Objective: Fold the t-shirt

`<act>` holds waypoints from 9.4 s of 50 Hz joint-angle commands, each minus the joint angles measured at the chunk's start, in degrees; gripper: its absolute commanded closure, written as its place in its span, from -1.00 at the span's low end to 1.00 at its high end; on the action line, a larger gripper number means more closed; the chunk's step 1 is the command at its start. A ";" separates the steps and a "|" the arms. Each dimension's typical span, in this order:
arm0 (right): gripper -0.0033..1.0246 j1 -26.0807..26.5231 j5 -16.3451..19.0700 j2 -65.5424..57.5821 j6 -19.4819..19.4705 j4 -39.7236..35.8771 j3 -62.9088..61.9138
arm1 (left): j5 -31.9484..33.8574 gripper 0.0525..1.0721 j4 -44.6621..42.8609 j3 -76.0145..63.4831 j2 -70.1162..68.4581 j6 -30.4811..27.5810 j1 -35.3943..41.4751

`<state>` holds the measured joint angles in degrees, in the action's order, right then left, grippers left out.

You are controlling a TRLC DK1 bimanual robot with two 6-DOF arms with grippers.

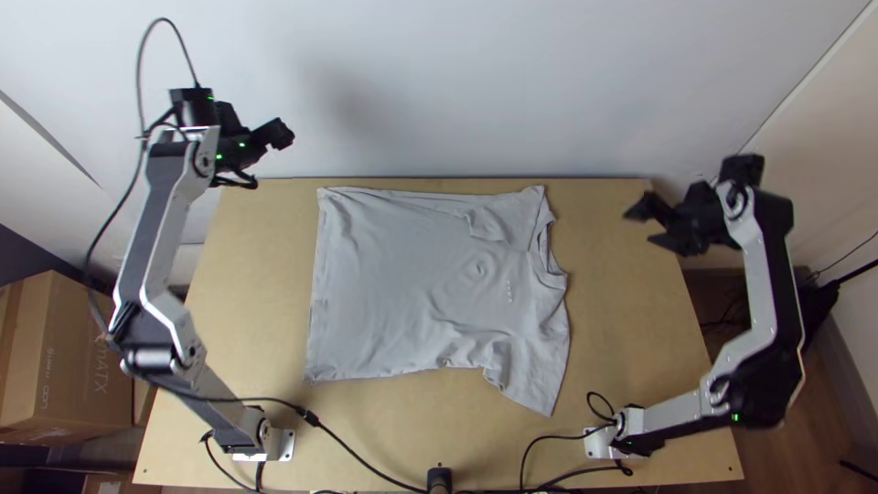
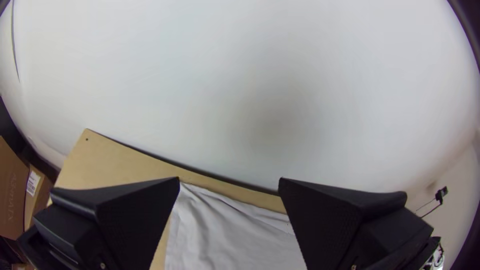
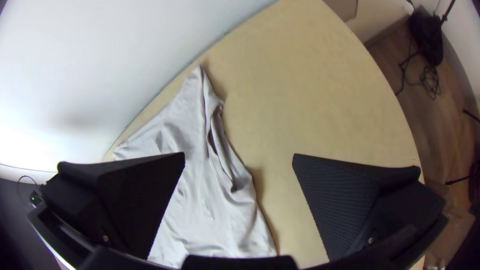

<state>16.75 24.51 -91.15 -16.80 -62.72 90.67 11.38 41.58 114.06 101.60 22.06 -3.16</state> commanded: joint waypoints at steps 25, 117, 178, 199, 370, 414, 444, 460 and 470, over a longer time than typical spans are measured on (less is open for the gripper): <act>-0.34 -2.78 5.90 12.23 9.77 -1.18 -38.99 | 0.40 -0.86 11.50 -14.66 -29.00 -3.70 4.04; 0.95 -16.58 4.05 14.95 0.36 19.56 -49.28 | -8.83 -0.76 31.54 -67.57 -37.62 -21.98 10.19; 0.95 -13.77 3.61 18.91 0.10 15.78 -45.23 | -6.54 0.94 19.85 -70.38 -27.51 -20.13 18.89; 0.95 -10.34 3.79 26.73 1.94 13.59 -38.64 | -2.94 0.94 19.24 -59.74 -32.34 -21.98 -0.01; 0.95 -17.19 -8.16 -3.50 0.45 60.78 -28.36 | -6.19 0.95 -31.74 -45.68 3.08 -5.10 -1.76; 0.95 -16.05 -4.91 -37.61 -0.96 26.51 24.81 | -5.49 0.95 -14.69 -16.68 16.17 -4.22 -1.59; 0.95 -16.40 -1.22 -33.83 4.76 4.62 23.14 | -2.94 0.95 -18.73 -40.94 -2.11 -2.64 0.26; 0.95 -16.40 -1.22 -25.92 6.07 10.86 8.20 | -2.32 0.95 -22.16 -50.95 -6.50 -2.03 1.40; 0.95 -16.40 -1.31 -24.42 6.43 14.64 1.79 | -2.41 0.95 -23.83 -55.61 -7.73 -0.44 3.60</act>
<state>0.08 23.20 -117.27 -11.42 -49.15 95.59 8.58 18.46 61.17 95.48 19.66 -0.58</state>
